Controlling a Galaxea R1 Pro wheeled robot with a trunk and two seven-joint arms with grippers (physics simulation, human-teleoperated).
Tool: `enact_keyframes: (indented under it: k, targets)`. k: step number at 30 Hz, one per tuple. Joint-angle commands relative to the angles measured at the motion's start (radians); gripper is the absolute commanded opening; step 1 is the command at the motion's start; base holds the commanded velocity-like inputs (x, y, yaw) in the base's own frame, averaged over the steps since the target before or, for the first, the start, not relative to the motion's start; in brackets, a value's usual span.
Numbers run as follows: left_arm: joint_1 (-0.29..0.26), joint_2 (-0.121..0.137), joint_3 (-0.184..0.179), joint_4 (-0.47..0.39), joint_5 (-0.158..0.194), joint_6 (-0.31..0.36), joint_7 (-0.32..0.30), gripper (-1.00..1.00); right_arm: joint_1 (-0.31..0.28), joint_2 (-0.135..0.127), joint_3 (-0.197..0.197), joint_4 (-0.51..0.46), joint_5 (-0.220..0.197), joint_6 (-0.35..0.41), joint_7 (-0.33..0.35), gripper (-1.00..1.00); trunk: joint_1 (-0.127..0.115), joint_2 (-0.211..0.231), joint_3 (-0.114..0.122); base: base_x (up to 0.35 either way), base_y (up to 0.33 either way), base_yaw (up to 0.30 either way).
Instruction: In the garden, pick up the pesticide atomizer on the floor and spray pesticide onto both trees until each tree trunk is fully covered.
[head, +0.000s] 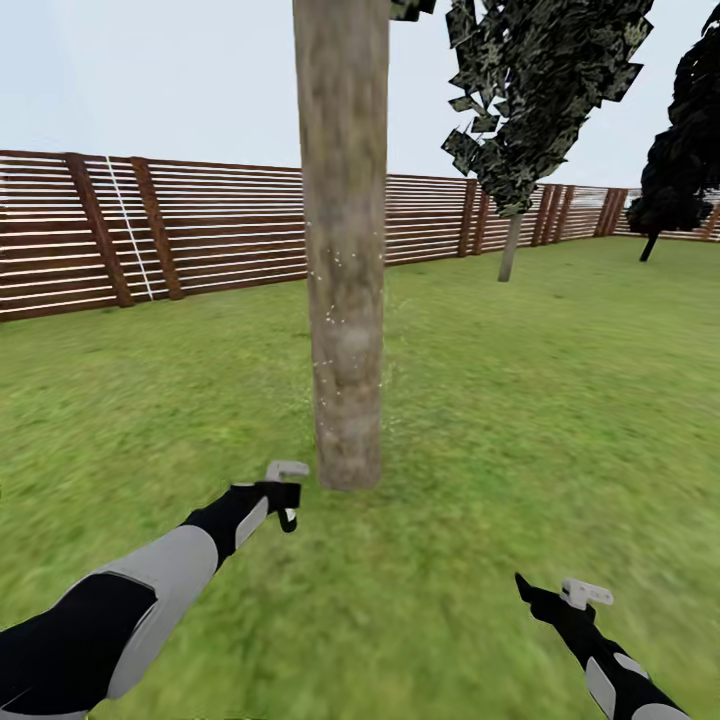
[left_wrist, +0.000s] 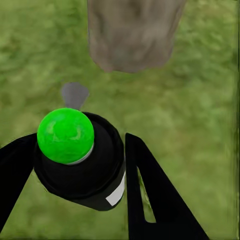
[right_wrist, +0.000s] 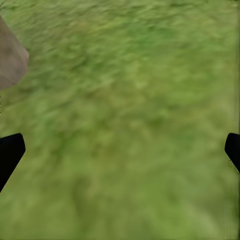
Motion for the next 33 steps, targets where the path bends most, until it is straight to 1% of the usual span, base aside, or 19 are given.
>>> enact_keyframes:
  k: [1,11,13,16,20,26,29,30,33]
  targets:
    - [0.001,-0.001,0.0,0.0,-0.001,0.0,0.0,-1.0,0.0,0.001,0.0,0.0,0.0,0.0,0.0,1.0,0.0,0.0,0.0,0.014,-0.325,0.237]
    - [0.001,-0.003,0.0,0.0,0.0,0.0,0.0,-1.0,0.0,0.001,0.001,0.001,0.0,0.0,0.0,1.0,0.0,0.0,0.0,0.001,-0.325,0.253]
    - [0.001,-0.003,0.0,0.0,0.0,0.0,0.0,-1.0,0.0,0.001,0.001,0.001,0.0,0.0,0.0,1.0,0.0,0.0,0.0,0.0,-0.111,0.255]
    - [0.001,-0.014,0.0,0.0,0.0,0.0,0.0,-1.0,0.0,0.001,0.001,0.001,0.0,0.0,0.0,1.0,0.0,0.0,0.0,0.047,-0.186,0.254]
    - [0.001,-0.015,0.0,0.0,0.0,0.0,0.0,-1.0,0.0,0.001,0.001,0.001,0.0,0.0,0.0,1.0,0.0,0.0,0.0,0.101,-0.282,0.24]
    - [0.001,-0.016,0.0,0.0,0.0,0.0,0.0,-1.0,0.0,0.001,0.001,0.001,0.0,0.0,0.0,1.0,0.0,0.0,0.0,0.129,-0.296,0.029]
    - [0.001,-0.017,-0.002,0.0,0.0,0.0,0.0,-1.0,0.0,0.0,0.001,0.001,0.0,0.0,0.0,1.0,0.0,0.0,0.0,0.029,-0.32,-0.206]
    - [0.001,-0.021,-0.002,0.0,0.0,0.0,0.0,-1.0,0.0,0.001,0.001,0.001,0.0,0.0,0.0,1.0,0.0,0.0,0.0,0.002,-0.322,-0.192]
    - [0.001,-0.024,-0.002,0.0,0.0,0.0,0.0,-1.0,0.0,0.001,0.001,0.001,0.0,0.0,0.0,1.0,0.0,0.0,0.0,0.001,-0.322,-0.074]
